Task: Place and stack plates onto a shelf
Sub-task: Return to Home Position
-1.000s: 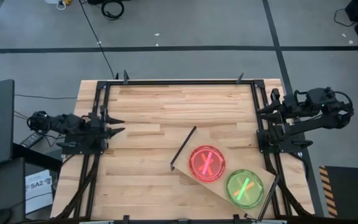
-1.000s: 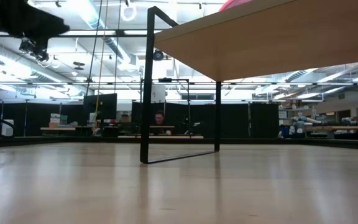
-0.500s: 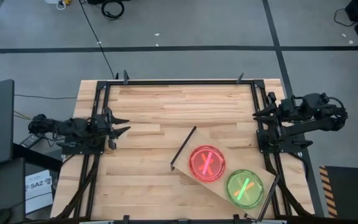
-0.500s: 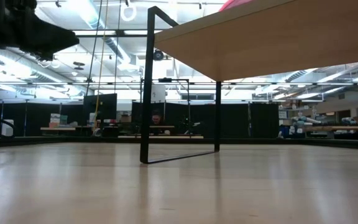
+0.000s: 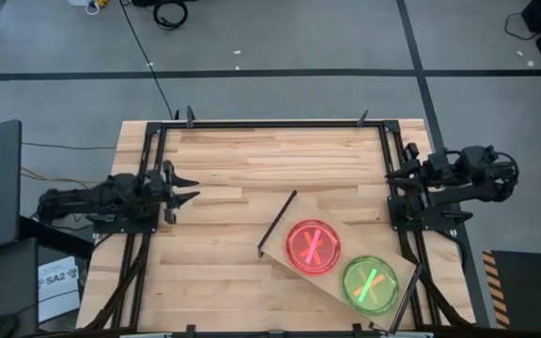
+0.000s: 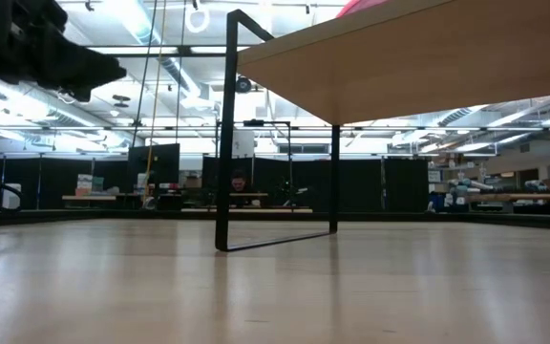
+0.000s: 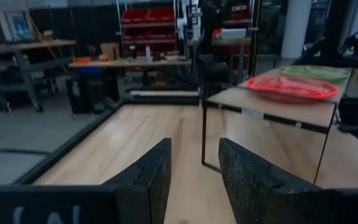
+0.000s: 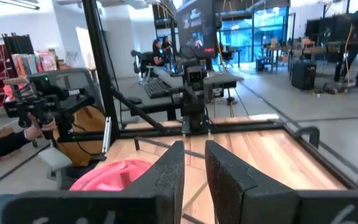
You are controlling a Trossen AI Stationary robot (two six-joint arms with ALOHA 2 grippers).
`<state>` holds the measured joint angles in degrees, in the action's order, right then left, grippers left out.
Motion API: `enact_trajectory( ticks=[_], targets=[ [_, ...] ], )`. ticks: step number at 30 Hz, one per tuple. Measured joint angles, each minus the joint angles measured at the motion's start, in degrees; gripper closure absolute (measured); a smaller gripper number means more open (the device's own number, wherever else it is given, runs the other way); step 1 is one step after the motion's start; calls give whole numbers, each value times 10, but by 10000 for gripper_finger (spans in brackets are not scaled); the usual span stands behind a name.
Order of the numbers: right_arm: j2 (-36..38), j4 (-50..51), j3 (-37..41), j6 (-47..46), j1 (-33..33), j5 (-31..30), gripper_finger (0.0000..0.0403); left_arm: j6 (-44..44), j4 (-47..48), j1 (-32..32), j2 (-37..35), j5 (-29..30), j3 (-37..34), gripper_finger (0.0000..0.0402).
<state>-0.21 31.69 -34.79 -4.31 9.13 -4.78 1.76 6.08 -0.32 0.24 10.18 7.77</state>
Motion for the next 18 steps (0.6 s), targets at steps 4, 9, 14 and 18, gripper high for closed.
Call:
enact_trajectory(
  ticks=[4,9,14,18],
  targets=[
    [0,-9,29,-10,0,0,332,-15,21,15,0,-17,0,260],
    [0,-57,71,-6,0,-2,332,-14,22,17,0,-19,0,260],
    [0,-101,100,1,0,-31,332,-11,22,17,0,-19,0,260],
    [0,-123,118,10,0,-47,332,-8,21,17,0,-19,0,260]
  ],
)
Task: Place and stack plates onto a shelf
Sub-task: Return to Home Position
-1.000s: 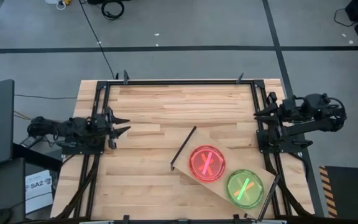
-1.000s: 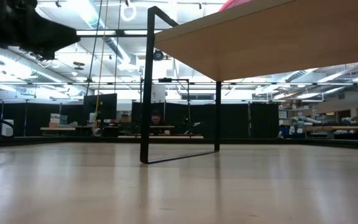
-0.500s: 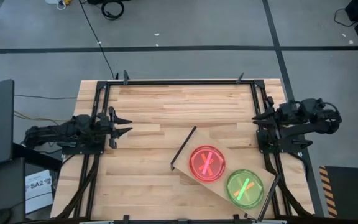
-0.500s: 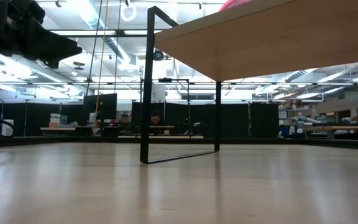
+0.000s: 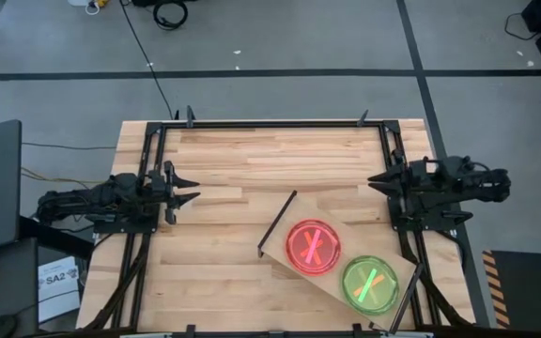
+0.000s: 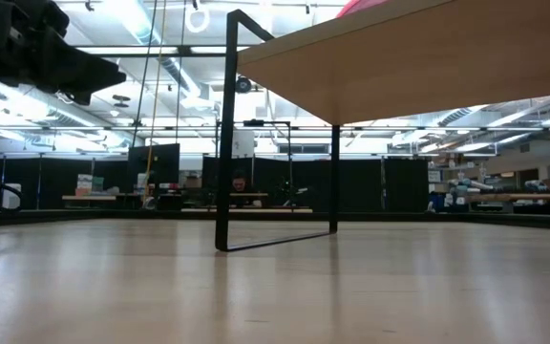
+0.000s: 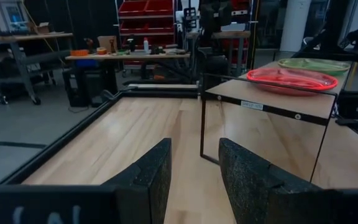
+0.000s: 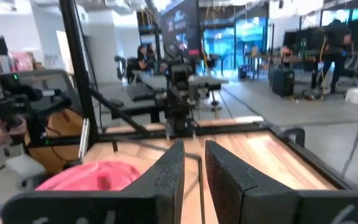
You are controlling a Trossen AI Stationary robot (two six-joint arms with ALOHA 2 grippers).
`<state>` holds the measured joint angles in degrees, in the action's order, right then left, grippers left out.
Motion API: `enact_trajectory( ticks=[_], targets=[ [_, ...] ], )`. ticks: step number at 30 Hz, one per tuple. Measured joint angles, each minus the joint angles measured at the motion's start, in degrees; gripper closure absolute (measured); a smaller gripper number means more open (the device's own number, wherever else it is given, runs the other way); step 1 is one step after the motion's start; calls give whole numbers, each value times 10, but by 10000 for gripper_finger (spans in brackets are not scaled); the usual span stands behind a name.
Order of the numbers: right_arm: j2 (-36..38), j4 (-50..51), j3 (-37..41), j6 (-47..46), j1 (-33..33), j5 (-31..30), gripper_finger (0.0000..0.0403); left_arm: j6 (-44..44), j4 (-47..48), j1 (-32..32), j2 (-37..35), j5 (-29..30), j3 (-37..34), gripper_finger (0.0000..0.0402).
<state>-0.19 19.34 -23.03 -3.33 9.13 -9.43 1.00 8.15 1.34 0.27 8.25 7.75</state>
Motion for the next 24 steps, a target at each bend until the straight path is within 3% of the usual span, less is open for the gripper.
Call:
enact_trajectory(
  ticks=[24],
  targets=[
    [0,-188,171,25,0,-45,332,1,3,0,0,0,0,260]
  ],
)
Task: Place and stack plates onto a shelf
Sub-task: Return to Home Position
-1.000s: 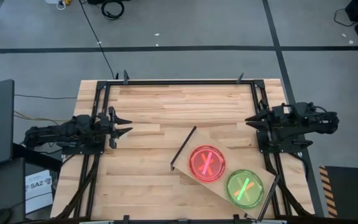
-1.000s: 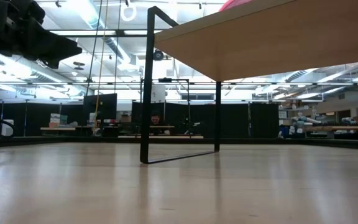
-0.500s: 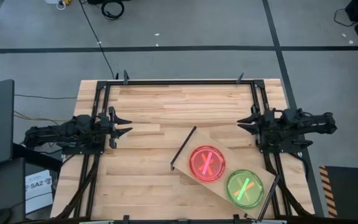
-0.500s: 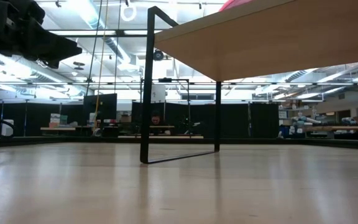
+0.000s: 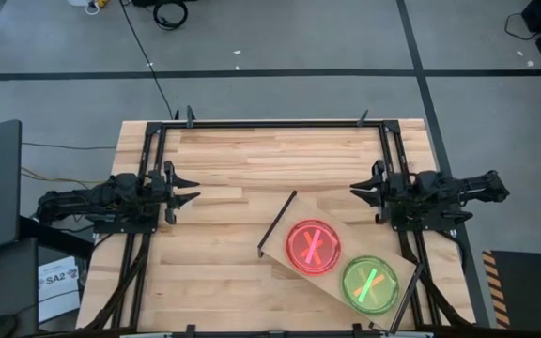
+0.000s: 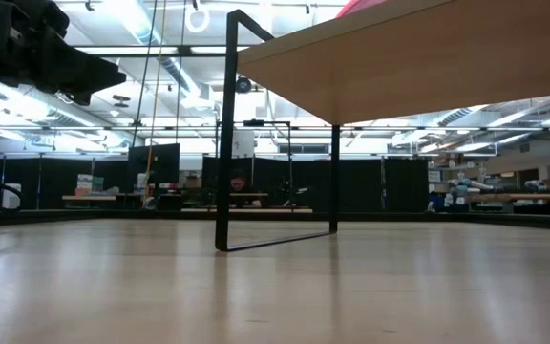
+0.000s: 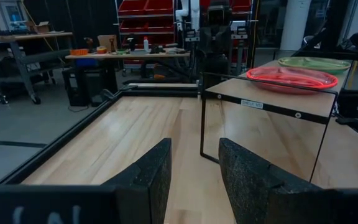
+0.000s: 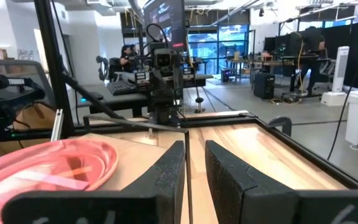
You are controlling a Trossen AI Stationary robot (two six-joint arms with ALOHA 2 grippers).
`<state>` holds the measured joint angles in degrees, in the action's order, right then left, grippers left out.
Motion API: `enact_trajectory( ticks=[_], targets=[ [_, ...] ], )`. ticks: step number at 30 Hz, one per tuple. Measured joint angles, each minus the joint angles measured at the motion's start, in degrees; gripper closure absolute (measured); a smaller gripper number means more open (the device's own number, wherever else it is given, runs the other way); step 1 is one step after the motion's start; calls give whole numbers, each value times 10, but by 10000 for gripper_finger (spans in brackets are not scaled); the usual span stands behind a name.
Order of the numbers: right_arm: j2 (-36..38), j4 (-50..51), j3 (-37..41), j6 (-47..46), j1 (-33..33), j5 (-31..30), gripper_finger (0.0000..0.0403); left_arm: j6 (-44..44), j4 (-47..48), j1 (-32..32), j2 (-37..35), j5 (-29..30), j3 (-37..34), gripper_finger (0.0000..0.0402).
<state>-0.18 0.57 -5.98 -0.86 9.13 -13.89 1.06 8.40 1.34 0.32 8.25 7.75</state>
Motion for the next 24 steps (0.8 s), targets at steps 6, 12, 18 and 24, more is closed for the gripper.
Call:
enact_trajectory(
  ticks=[6,12,18,24],
  targets=[
    [0,-38,33,9,0,0,331,0,0,0,0,0,0,260],
    [0,-64,56,10,-1,0,332,-1,0,0,0,0,0,260],
    [0,-63,56,14,-20,0,332,1,0,0,0,-6,0,260],
    [0,-56,56,31,-54,-1,331,1,1,0,0,-37,0,260]
  ],
)
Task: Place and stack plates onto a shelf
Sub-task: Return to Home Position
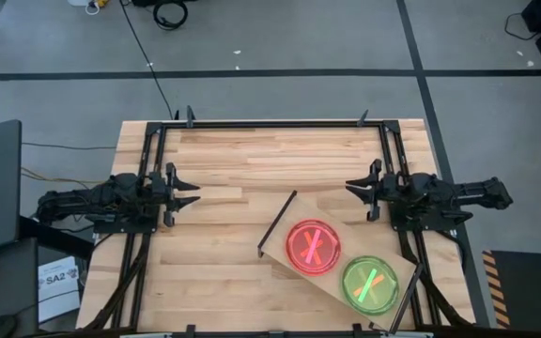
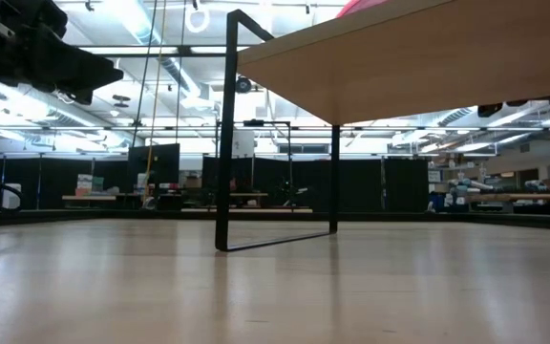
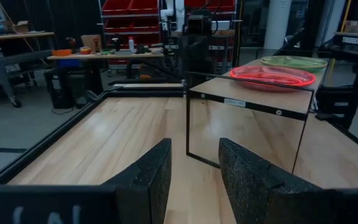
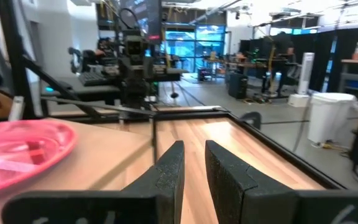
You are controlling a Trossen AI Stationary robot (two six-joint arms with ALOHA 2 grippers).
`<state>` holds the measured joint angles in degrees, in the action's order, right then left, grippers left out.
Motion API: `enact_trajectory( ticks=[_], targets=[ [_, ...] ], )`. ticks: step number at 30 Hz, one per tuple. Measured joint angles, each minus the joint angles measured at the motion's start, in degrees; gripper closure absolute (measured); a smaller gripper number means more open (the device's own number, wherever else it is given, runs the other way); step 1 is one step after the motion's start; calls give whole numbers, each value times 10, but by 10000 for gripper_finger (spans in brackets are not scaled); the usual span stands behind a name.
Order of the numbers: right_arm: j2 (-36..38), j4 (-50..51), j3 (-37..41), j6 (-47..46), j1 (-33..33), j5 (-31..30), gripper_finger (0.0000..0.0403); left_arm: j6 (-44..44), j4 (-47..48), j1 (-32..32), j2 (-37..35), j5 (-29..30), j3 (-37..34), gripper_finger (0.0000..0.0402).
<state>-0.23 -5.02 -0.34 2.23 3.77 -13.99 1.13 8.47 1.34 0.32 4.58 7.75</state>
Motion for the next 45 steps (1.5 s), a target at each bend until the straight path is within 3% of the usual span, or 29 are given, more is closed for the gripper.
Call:
enact_trajectory(
  ticks=[17,23,26,32,45],
  targets=[
    [0,17,0,4,-64,0,331,37,28,0,0,0,0,260],
    [0,17,0,3,-64,1,332,54,-115,1,0,5,-73,260],
    [0,17,0,3,-64,1,331,57,-116,9,1,22,-71,260],
    [0,17,0,3,-64,1,332,60,-113,11,0,-16,-73,260],
    [0,17,0,-10,-64,1,331,60,-107,11,0,-18,-73,260]
  ],
)
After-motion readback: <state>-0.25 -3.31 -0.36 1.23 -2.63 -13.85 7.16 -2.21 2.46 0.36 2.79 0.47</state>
